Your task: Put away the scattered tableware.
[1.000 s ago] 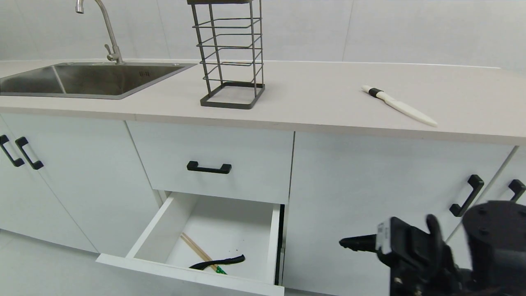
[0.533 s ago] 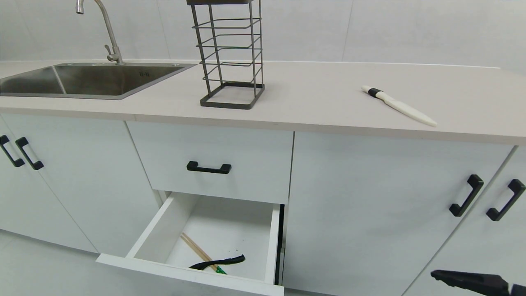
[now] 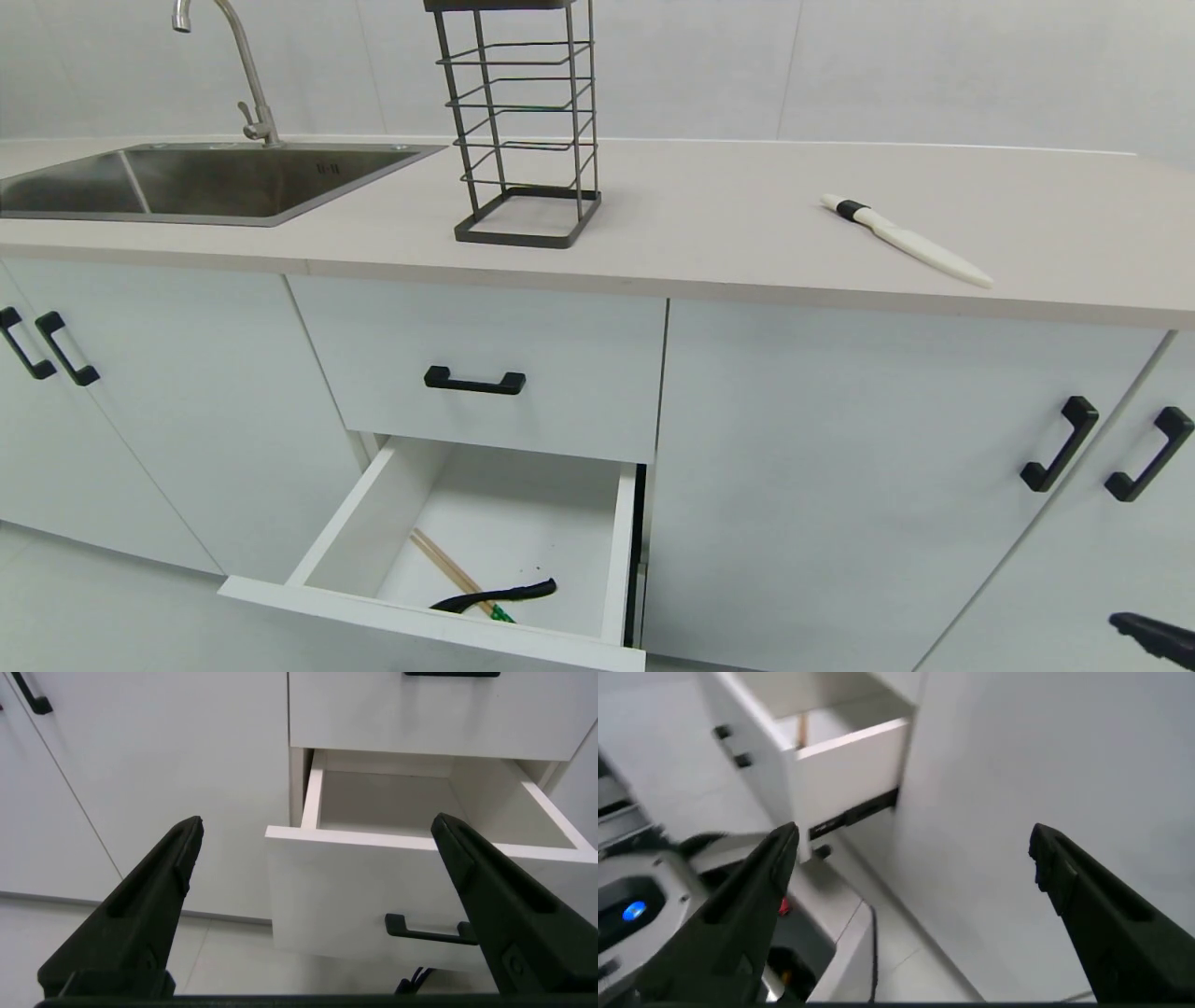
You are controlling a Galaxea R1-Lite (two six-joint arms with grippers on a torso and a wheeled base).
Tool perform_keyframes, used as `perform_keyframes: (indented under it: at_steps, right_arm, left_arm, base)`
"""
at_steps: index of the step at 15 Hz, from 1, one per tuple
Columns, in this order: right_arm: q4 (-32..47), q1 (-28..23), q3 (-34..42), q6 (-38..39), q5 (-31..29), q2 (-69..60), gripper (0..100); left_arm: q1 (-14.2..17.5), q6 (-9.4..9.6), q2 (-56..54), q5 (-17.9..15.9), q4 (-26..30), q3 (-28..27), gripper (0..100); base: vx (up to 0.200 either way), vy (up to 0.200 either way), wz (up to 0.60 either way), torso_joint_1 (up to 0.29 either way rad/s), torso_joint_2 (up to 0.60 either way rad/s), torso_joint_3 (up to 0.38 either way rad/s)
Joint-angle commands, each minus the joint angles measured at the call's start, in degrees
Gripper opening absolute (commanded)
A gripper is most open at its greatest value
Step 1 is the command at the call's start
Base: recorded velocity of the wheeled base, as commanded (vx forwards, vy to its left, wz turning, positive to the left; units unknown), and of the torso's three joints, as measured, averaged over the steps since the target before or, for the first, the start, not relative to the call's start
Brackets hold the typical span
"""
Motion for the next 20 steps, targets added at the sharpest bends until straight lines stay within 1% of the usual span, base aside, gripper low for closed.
perform_keyframes:
  at_steps: [1,2,3,4,5,7,8,9,10,12,13,14,15,16,17,18,20]
  right_arm:
    - [-0.2,-13.0,-1.6,0.3,0.2,-5.5,100]
    - [-0.2,-16.0,-2.1,0.2,0.3,-6.2,100]
    - [-0.3,-21.5,-2.6,-0.2,0.4,-8.9,100]
    - [0.3,-24.0,-2.5,-0.3,0.5,-11.6,100]
    - [1.3,-25.2,-2.4,-0.4,0.5,-13.5,100]
    - [8.7,-27.6,-2.1,0.0,0.3,-22.7,100]
    - [11.3,-27.8,-2.0,-0.3,0.2,-25.0,100]
    - [10.8,-29.0,-2.4,-0.4,0.2,-25.2,100]
    - [10.9,-31.3,-2.2,-0.5,0.2,-25.6,100]
    - [12.2,-33.6,-1.7,-1.4,0.3,-26.2,100]
    - [13.1,-33.3,0.3,-1.8,0.2,-27.3,100]
    - [13.1,-33.3,0.3,-1.8,0.2,-27.3,100]
    - [17.0,-32.4,-0.5,0.9,-0.1,-30.5,100]
    - [18.3,-32.3,0.3,7.7,-0.7,-30.5,100]
    - [19.0,-32.3,0.2,11.2,-3.5,-30.5,100]
    - [18.8,-32.3,0.2,10.7,-4.8,-30.5,100]
    - [18.9,-32.2,0.2,9.7,-4.8,-30.5,100]
  left_arm:
    - [0.0,0.00,0.1,0.0,0.0,0.0,100]
    - [0.0,0.00,0.1,0.0,0.0,0.0,100]
    - [0.0,0.00,0.1,0.0,0.0,0.0,100]
    - [0.0,0.00,0.1,0.0,-0.1,0.0,100]
    - [0.0,0.00,0.1,0.0,0.0,0.0,100]
    - [0.0,0.00,0.1,0.0,0.0,0.0,100]
    - [0.0,0.00,0.1,0.0,0.0,0.0,100]
    - [0.0,0.00,0.1,0.0,-0.1,0.0,100]
    - [0.0,0.00,0.1,0.0,-0.1,0.0,100]
    - [0.0,0.00,0.1,0.0,-0.1,0.0,100]
    - [0.0,0.00,0.1,0.0,0.0,0.0,100]
    - [0.0,0.00,0.1,0.0,0.0,0.0,100]
    - [0.0,0.00,0.1,-0.1,-0.1,0.0,100]
    - [0.0,-0.09,0.1,-0.2,-0.1,0.0,100]
    - [0.0,-0.09,0.1,-0.2,-0.1,0.0,100]
    - [0.0,-0.09,0.1,-0.2,-0.1,0.0,100]
    - [0.0,-0.18,0.1,-1.1,-0.1,0.0,100]
  base:
    - [0.000,0.000,0.00,0.000,0.00,0.000]
    - [0.000,0.000,0.00,0.000,0.00,0.000]
    - [0.000,0.000,0.00,0.000,0.00,0.000]
    - [0.000,0.000,0.00,0.000,0.00,0.000]
    - [0.000,0.000,0.00,0.000,0.00,0.000]
    - [0.000,0.000,0.00,0.000,0.00,0.000]
    - [0.000,0.000,0.00,0.000,0.00,0.000]
    - [0.000,0.000,0.00,0.000,0.00,0.000]
    - [0.000,0.000,0.00,0.000,0.00,0.000]
    - [0.000,0.000,0.00,0.000,0.00,0.000]
    - [0.000,0.000,0.00,0.000,0.00,0.000]
    - [0.000,0.000,0.00,0.000,0.00,0.000]
    - [0.000,0.000,0.00,0.000,0.00,0.000]
    - [0.000,0.000,0.00,0.000,0.00,0.000]
    - [0.000,0.000,0.00,0.000,0.00,0.000]
    - [0.000,0.000,0.00,0.000,0.00,0.000]
    - [0.000,0.000,0.00,0.000,0.00,0.000]
